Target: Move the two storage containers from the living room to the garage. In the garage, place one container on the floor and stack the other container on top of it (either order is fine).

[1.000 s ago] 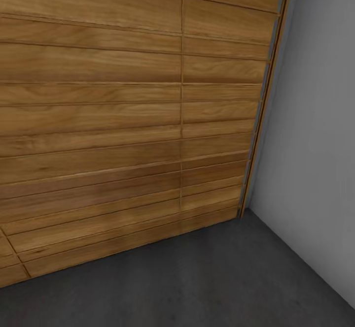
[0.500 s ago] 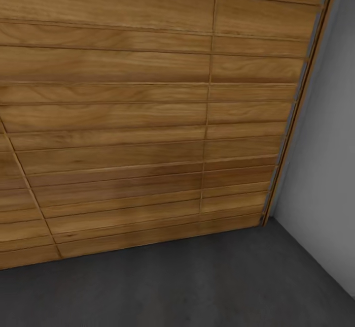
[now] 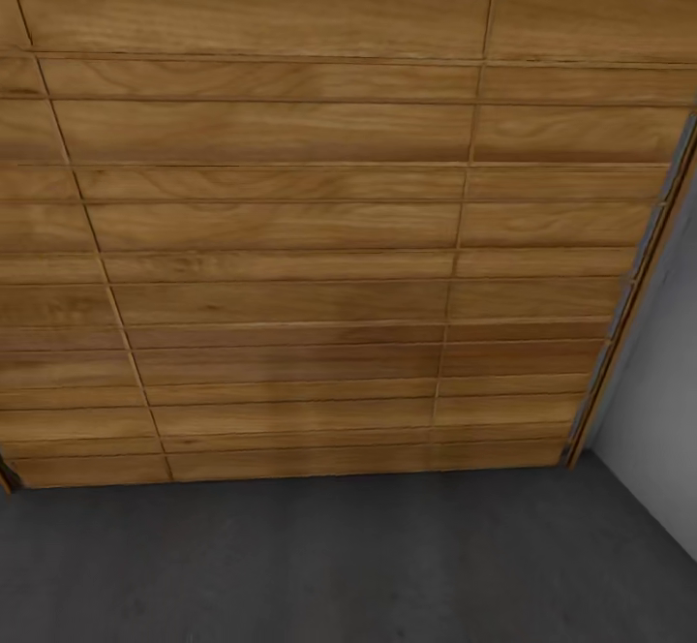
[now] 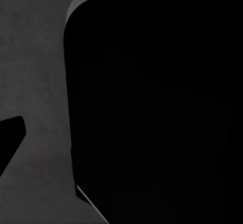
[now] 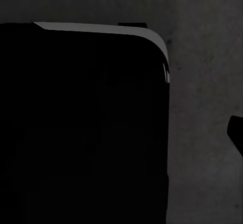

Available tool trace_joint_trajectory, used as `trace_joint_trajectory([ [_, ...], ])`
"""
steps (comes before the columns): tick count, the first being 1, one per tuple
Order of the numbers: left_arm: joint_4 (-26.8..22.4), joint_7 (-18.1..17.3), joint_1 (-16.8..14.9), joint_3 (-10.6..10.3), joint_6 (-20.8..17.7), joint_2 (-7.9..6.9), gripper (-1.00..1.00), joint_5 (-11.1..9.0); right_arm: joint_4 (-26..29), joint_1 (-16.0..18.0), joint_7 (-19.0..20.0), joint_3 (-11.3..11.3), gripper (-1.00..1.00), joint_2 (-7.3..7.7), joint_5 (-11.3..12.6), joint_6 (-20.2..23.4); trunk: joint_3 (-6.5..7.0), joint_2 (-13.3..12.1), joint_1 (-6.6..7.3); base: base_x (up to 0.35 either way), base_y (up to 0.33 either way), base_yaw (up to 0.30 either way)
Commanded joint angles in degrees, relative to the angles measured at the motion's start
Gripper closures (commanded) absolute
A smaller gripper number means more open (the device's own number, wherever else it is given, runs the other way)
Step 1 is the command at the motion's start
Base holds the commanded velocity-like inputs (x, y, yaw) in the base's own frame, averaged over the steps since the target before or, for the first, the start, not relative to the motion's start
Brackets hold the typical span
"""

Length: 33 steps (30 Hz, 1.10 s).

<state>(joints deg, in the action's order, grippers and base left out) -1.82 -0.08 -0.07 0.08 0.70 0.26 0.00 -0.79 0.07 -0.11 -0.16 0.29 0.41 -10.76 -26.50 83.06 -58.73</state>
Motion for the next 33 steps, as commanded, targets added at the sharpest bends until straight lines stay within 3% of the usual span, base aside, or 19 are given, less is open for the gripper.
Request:
trace_joint_trajectory([
  [1, -0.02, -0.01, 0.00, 0.01, 0.07, 0.01, -1.00, 0.00, -0.09, 0.01, 0.00, -0.01, -1.00, 0.03, 0.07, -0.31, -0.04, 0.02, 0.00, 0.000, 0.000, 0.300],
  [12, -0.02, -0.01, 0.00, 0.01, 0.07, 0.01, -1.00, 0.00, -0.09, 0.01, 0.03, 0.06, -1.00, 0.01, 0.06, -0.50, -0.04, 0.02, 0.00, 0.000, 0.000, 0.300],
  [15, -0.02, -0.01, -0.02, 0.01, 0.06, 0.01, -1.00, 0.00, -0.46, 0.01, 0.03, 0.07, -1.00, 0.07, 0.13, -2.65, -0.04, 0.02, 0.00, 0.000, 0.000, 0.297],
  [33, -0.02, -0.01, -0.01, 0.01, 0.06, 0.01, -1.00, 0.01, -0.44, 0.01, 0.03, -0.11, -1.00, 0.11, 0.29, -2.51, -0.04, 0.02, 0.00, 0.000, 0.000, 0.295],
])
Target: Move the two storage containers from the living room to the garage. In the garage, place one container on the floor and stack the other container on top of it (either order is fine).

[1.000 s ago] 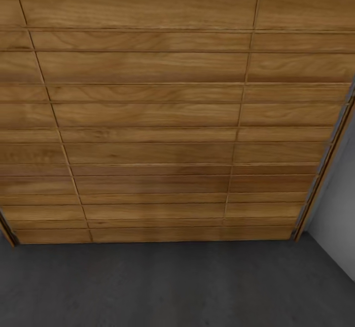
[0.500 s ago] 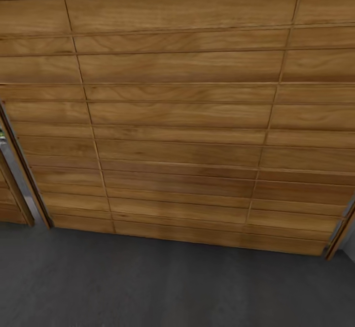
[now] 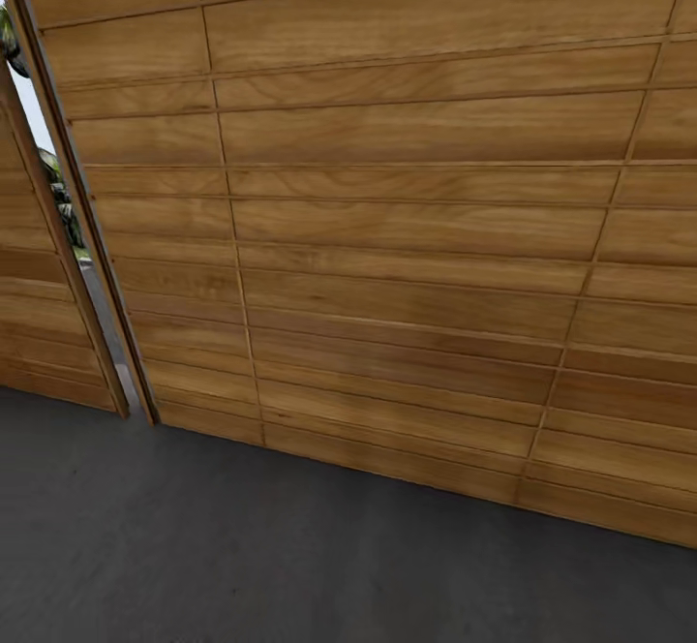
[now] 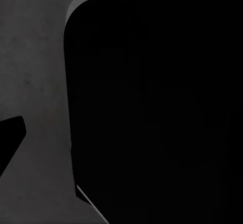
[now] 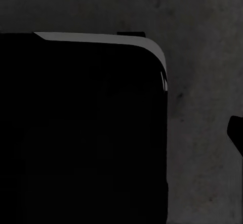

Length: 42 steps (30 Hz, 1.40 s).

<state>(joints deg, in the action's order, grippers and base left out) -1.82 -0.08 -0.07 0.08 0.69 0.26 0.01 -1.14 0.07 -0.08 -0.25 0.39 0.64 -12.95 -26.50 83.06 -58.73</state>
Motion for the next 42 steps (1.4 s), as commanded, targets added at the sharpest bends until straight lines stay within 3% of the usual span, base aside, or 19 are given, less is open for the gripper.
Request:
trace_joint_trajectory([
  [1, -0.02, -0.01, -0.01, 0.01, 0.08, 0.01, -1.00, 0.00, -0.09, 0.02, -0.01, -0.01, -1.00, 0.02, 0.06, -0.32, -0.04, 0.02, 0.00, 0.000, 0.000, 0.295],
  [42, -0.02, -0.01, -0.01, 0.01, 0.09, 0.01, -1.00, 0.00, -0.62, 0.02, -0.01, 0.14, -1.00, 0.42, -0.40, 0.13, -0.04, 0.02, 0.00, 0.000, 0.000, 0.295],
])
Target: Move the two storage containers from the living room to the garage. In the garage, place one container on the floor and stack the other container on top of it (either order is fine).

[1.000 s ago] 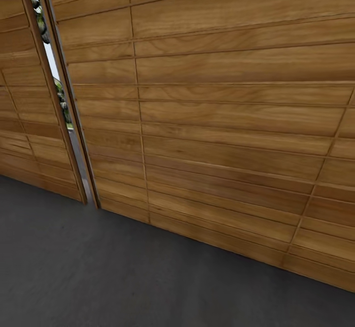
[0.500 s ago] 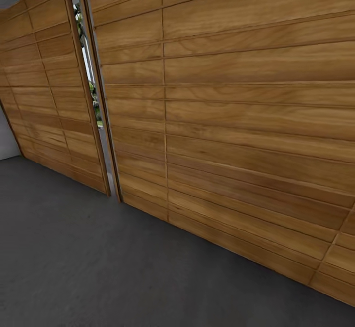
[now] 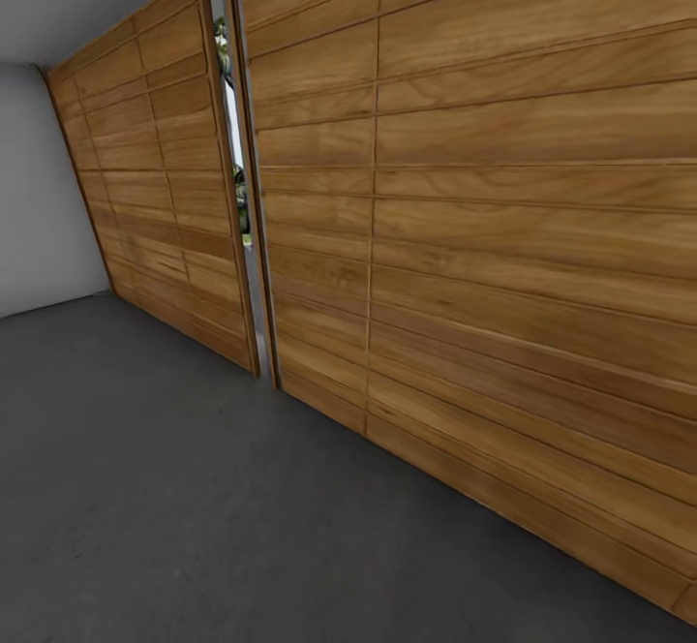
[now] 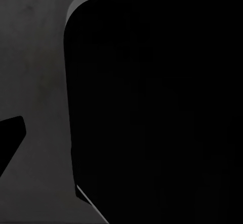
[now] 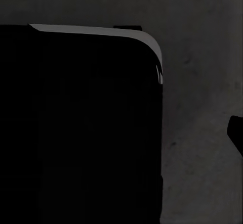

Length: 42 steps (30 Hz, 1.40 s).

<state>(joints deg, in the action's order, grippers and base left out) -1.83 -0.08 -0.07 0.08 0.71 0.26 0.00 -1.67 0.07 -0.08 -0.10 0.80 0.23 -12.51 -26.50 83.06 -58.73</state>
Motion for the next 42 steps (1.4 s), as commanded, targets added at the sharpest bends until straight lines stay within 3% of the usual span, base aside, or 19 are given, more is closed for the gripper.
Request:
trace_joint_trajectory([
  [1, -0.02, -0.01, -0.01, 0.01, 0.08, 0.01, -1.00, 0.00, -0.12, 0.02, -0.01, 0.04, -1.00, 0.02, -0.01, -0.26, -0.04, 0.02, 0.00, 0.000, 0.000, 0.295],
  [17, -0.03, -0.01, 0.00, 0.08, 0.08, 0.21, -1.00, -0.13, -0.18, 0.02, -0.01, 0.19, -1.00, 0.30, -0.13, -0.89, -0.04, 0.02, 0.00, 0.000, 0.000, 0.295],
  [18, -0.16, 0.04, 0.02, 0.70, 0.04, 0.08, -1.00, -2.36, -0.18, 0.02, -0.01, 0.19, -1.00, 0.33, -0.07, -0.76, -0.04, 0.02, 0.00, 0.000, 0.000, 0.289],
  [20, -0.28, 0.13, 0.00, 0.88, 0.05, -0.14, -1.00, -4.42, -0.18, 0.02, -0.01, 0.16, -1.00, 0.28, 0.06, -0.77, -0.04, 0.02, 0.00, 0.000, 0.000, 0.285],
  [23, -2.76, -0.32, 0.03, 1.20, -0.04, -0.28, -1.00, -11.63, -0.18, 0.02, -0.01, 0.02, -1.00, 0.31, 0.37, -0.77, -0.04, 0.02, 0.00, 0.000, 0.000, 0.267],
  [25, -2.91, -0.34, 0.00, 1.22, -0.02, -0.37, -1.00, -13.29, -0.18, 0.02, -0.01, 0.02, -1.00, 0.33, 0.38, -0.77, -0.04, 0.02, 0.00, 0.000, 0.000, 0.261],
  [27, -2.99, -0.36, 0.03, 1.18, -0.01, -0.45, -1.00, -16.44, -0.18, 0.02, -0.01, 0.02, -1.00, 0.29, 0.38, -0.82, -0.04, 0.02, 0.00, 0.000, 0.000, 0.261],
  [31, -3.01, -0.36, 0.05, 1.09, -0.01, -0.52, -1.00, -17.97, -0.18, 0.02, -0.01, 0.01, -1.00, 0.26, 0.30, -0.92, -0.04, 0.02, 0.00, 0.007, 0.000, 0.264],
  [42, -3.01, -0.36, 0.04, 1.07, -0.01, -0.52, -1.00, -18.02, -0.18, 0.02, -0.01, 0.07, -1.00, 0.34, -0.05, -1.02, -0.04, 0.02, 0.00, 0.061, 0.000, 0.268],
])
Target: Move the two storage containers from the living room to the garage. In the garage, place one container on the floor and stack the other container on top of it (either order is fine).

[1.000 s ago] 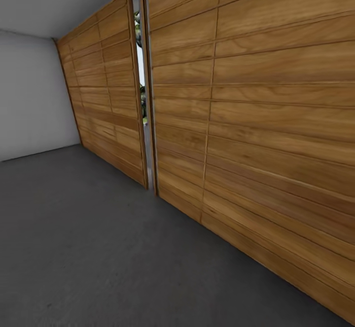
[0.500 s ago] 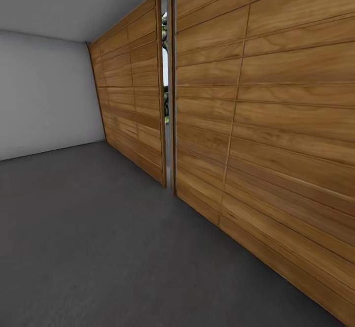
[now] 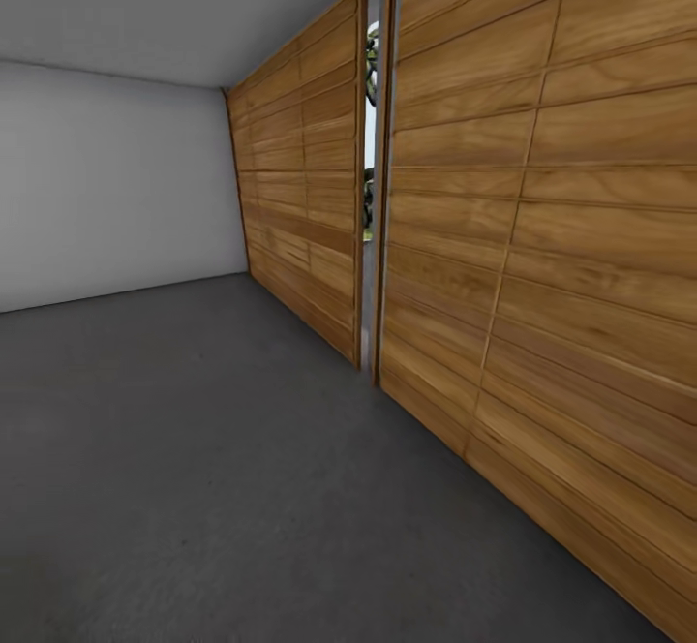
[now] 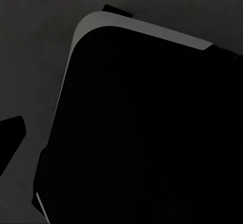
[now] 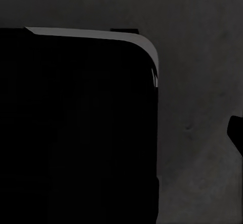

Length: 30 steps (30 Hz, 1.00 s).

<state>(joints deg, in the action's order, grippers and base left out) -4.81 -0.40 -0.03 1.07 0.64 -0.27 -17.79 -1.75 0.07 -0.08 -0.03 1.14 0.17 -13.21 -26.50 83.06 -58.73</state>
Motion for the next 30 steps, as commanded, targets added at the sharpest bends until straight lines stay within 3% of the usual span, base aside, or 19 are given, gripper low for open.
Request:
trace_joint_trajectory([
  [1, -0.03, -0.04, -0.02, 0.08, 0.07, 0.00, -1.00, -0.23, -0.09, 0.02, -0.01, 0.02, -1.00, -0.01, -0.02, -0.32, -0.04, 0.02, 0.00, 0.010, 0.000, 0.268],
  [22, -0.11, 0.05, -0.02, 0.08, 0.07, 0.00, -1.00, -0.23, -0.09, 0.02, -0.01, 0.12, -1.00, -0.04, -0.08, -0.32, -0.04, 0.02, 0.00, 0.003, 0.000, 0.268],
  [30, -0.13, 0.01, -0.01, 0.08, 0.07, 0.00, -1.00, -0.23, -0.09, 0.02, -0.01, 0.12, -1.00, -0.07, -0.08, -0.32, -0.04, 0.02, 0.00, 0.149, -0.065, 0.268],
])
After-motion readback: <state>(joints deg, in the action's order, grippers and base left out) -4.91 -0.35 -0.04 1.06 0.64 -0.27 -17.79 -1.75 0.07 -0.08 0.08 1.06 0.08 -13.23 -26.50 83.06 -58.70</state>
